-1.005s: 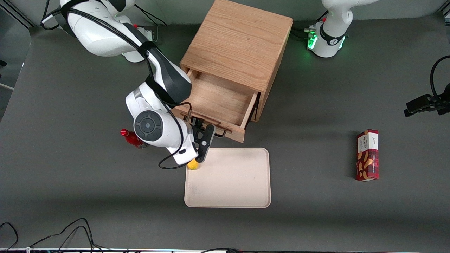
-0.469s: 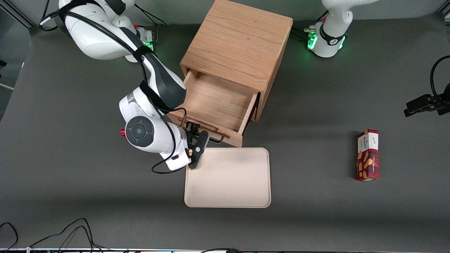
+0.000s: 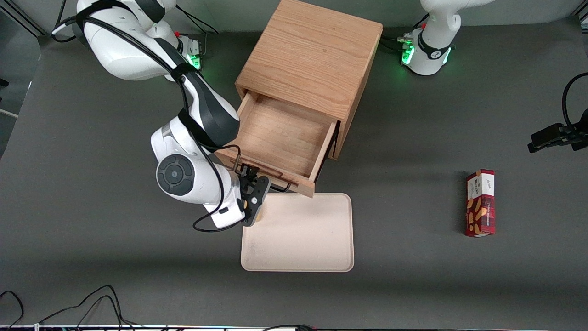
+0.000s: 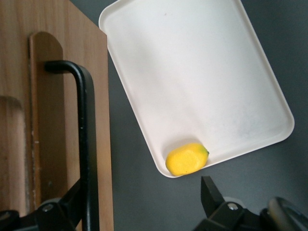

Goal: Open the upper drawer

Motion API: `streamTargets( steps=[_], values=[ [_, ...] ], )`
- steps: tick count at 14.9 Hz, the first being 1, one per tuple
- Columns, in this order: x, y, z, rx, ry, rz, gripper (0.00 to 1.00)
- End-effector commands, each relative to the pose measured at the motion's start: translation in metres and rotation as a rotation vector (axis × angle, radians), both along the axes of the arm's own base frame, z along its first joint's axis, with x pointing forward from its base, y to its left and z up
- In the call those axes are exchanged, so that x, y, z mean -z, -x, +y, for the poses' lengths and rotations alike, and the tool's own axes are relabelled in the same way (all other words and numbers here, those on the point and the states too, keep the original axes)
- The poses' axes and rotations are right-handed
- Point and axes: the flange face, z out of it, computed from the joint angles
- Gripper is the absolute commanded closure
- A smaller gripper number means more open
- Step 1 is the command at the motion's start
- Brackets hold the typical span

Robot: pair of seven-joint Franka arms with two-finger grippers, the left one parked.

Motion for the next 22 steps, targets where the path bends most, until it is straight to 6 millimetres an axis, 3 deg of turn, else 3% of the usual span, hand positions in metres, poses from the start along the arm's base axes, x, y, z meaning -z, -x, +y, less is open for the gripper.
streamTargets(
  steps=[1,10,17,22],
  values=[
    [-0.002,-0.01,0.002,0.02,-0.017,-0.034,0.0],
    [0.004,-0.024,-0.013,0.059,-0.017,-0.067,0.0],
    [-0.001,-0.038,-0.031,0.095,-0.028,-0.106,0.0],
    [-0.006,-0.039,-0.033,0.098,-0.027,-0.109,0.0]
  ],
)
